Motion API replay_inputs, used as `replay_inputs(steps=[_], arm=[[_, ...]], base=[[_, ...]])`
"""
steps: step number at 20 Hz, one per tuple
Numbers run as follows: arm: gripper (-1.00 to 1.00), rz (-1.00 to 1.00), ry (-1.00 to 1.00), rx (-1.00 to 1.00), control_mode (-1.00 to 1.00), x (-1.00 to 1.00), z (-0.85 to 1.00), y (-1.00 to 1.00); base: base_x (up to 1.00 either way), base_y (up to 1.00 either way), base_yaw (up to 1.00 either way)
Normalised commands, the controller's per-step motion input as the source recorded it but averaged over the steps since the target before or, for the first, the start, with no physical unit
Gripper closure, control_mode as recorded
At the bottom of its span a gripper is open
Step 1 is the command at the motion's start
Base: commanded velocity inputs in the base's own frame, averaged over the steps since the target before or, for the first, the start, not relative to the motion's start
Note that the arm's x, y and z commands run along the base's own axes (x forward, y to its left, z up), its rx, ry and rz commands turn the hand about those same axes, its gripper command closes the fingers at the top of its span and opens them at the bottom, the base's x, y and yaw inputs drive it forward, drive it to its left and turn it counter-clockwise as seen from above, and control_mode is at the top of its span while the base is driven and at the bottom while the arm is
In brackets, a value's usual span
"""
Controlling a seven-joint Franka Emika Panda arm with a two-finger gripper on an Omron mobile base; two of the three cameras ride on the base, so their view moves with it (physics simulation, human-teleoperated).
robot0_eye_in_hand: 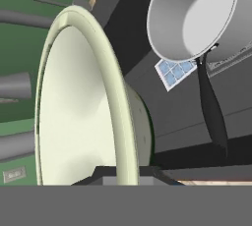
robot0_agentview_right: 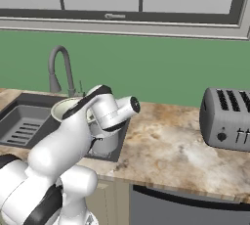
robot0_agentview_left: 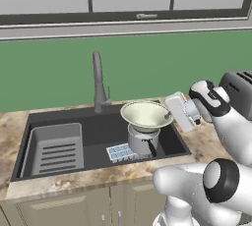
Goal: Pick the bowl and saucepan and place them in the sink. Then turn on the water.
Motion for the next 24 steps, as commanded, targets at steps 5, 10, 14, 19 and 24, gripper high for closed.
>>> replay_inputs(steps=[5,10,14,19,24], arm=[[1.0,0.0,0.0,0.02,-1.0,0.22,-0.24,0.0],[1.0,0.0,0.0,0.0,-1.0,0.2,-0.22,-0.1],[1.0,0.0,0.0,0.0,-1.0,0.22,-0.15,-0.17],[1.0,-0.01,0.0,0.0,-1.0,0.3,-0.14,-0.06],[1.0,-0.01,0.0,0.0,-1.0,0.31,-0.2,-0.01]], base=[[0.0,0.0,0.0],[0.0,0.0,0.0],[0.0,0.0,0.0],[0.0,0.0,0.0],[0.0,0.0,0.0]])
